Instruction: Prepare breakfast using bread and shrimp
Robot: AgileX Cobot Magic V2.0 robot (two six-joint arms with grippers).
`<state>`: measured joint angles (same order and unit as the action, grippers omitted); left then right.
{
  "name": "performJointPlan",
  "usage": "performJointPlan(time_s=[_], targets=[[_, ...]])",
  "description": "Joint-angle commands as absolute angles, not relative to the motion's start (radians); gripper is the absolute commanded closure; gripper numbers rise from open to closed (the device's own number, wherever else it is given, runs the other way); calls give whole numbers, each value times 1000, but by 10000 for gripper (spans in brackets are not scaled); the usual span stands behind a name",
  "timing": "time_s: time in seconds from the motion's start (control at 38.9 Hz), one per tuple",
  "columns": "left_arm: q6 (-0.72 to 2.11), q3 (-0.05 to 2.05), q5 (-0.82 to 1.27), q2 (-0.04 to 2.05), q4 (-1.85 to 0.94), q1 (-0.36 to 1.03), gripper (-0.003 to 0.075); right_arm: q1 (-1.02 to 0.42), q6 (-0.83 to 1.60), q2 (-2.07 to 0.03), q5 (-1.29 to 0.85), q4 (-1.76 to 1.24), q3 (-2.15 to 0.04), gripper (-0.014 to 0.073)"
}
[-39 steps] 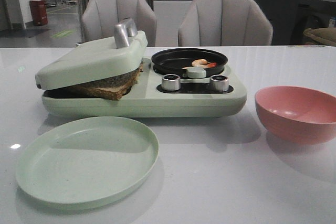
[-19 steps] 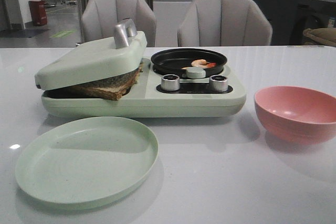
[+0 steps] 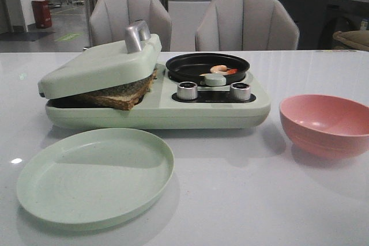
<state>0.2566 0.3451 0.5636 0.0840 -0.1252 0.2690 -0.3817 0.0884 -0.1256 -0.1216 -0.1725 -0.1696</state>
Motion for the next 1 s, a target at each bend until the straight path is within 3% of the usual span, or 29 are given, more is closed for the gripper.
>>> performJointPlan(time_s=[0.0, 0.08, 0.98], targets=[[245, 372, 488, 94, -133, 277, 606, -384, 102, -135, -40, -167, -195, 472], [245, 372, 488, 94, -133, 277, 606, -384, 101, -135, -44, -167, -195, 425], [225, 332, 432, 94, -49, 254, 606, -384, 101, -135, -44, -167, -195, 426]])
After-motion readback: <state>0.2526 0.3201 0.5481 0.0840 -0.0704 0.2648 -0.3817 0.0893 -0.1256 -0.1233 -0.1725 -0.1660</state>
